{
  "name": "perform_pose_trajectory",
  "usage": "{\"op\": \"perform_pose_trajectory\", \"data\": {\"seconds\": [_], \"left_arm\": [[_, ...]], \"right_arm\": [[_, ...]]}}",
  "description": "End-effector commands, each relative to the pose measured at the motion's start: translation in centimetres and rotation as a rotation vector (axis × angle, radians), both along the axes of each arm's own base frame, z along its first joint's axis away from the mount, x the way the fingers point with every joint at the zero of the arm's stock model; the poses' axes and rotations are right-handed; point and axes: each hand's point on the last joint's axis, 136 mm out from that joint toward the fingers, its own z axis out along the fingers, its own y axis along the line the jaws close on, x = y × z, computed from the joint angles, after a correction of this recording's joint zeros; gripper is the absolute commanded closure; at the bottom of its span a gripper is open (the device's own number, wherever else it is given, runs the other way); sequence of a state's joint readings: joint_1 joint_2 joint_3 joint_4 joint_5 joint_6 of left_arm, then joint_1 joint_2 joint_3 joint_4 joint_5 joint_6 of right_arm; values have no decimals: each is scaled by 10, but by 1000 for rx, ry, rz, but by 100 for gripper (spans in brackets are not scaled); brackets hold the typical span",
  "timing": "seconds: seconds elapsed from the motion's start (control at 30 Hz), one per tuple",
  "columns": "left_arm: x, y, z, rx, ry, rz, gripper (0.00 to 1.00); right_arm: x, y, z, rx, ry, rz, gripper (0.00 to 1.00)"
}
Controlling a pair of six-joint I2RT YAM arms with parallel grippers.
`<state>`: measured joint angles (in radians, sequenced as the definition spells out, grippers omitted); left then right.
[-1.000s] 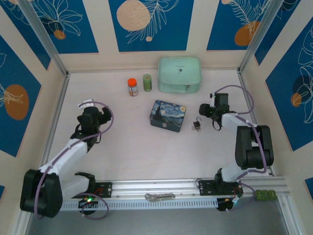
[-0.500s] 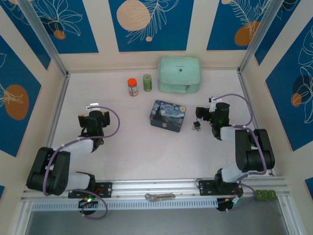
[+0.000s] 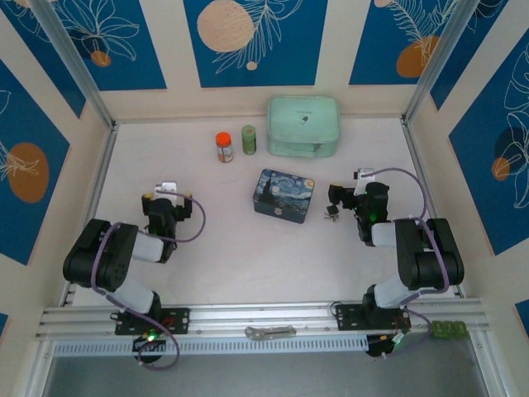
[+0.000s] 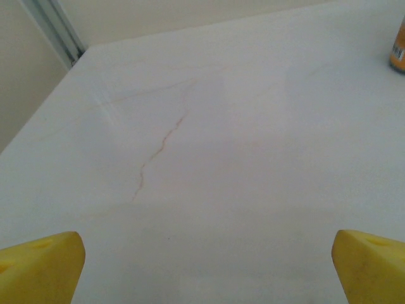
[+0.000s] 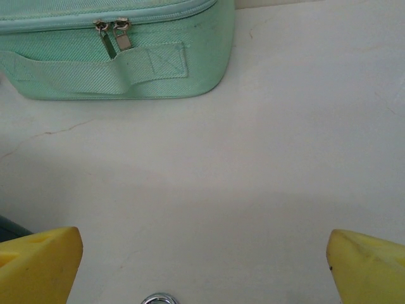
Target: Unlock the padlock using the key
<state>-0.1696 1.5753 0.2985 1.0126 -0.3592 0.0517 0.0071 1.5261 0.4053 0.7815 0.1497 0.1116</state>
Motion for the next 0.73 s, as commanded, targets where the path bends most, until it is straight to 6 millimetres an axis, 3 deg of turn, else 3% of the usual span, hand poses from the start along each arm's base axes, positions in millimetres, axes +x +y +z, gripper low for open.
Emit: {"op": "perform_pose_trajectory", "data": {"seconds": [0.0, 0.7], "left_arm": [[14, -3, 19, -16, -61, -29, 1], [15, -2, 19, -17, -59, -26, 0]], "right_arm": [[5, 3, 13, 0, -48, 9, 1], [5, 3, 13, 0, -47, 10, 1]]}}
